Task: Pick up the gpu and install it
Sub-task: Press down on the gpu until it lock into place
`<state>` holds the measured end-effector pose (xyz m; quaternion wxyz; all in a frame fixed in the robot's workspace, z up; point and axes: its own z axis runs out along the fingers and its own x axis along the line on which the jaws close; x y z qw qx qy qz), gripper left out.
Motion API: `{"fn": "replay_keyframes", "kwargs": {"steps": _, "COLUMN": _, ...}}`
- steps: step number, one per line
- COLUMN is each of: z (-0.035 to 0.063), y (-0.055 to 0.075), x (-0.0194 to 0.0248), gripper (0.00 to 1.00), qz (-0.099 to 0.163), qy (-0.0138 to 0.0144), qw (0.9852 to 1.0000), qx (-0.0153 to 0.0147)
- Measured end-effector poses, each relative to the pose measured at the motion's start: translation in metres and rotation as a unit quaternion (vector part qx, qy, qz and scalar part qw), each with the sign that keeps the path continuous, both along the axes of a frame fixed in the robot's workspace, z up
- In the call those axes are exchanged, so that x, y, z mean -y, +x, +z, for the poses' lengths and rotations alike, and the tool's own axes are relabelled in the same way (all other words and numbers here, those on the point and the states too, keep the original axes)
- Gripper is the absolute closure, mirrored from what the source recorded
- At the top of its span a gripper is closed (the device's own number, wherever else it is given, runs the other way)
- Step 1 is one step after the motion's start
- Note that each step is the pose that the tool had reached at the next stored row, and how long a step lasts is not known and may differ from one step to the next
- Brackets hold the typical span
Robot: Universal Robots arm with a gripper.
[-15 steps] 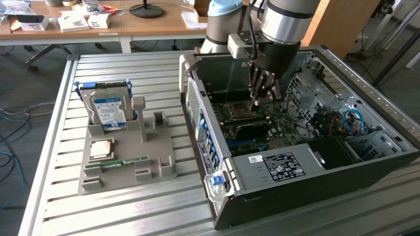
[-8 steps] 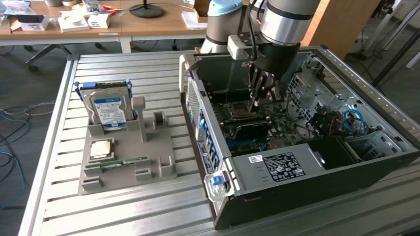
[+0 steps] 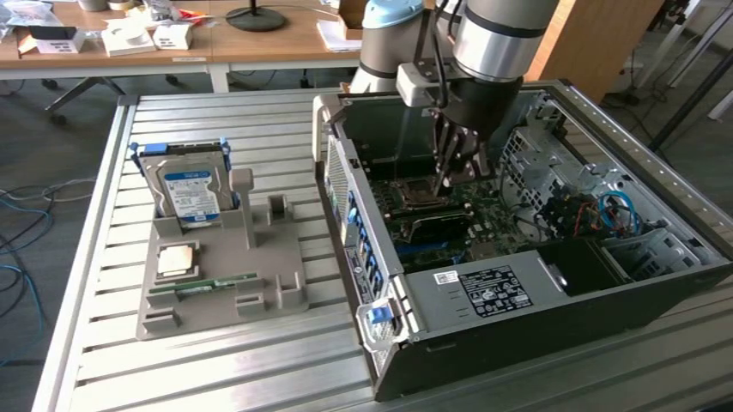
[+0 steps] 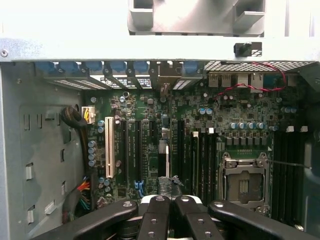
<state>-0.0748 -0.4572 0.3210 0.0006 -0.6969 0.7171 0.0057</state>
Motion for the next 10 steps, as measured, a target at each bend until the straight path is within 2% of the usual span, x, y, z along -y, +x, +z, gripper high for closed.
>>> {"fn": "replay_keyframes", "kwargs": {"steps": 10, "z": -0.0012, "y": 0.0, "x": 0.0, "gripper": 0.89, "qz": 0.0, "qy": 0.0002, "qw": 1.0, "qx": 0.0001}}
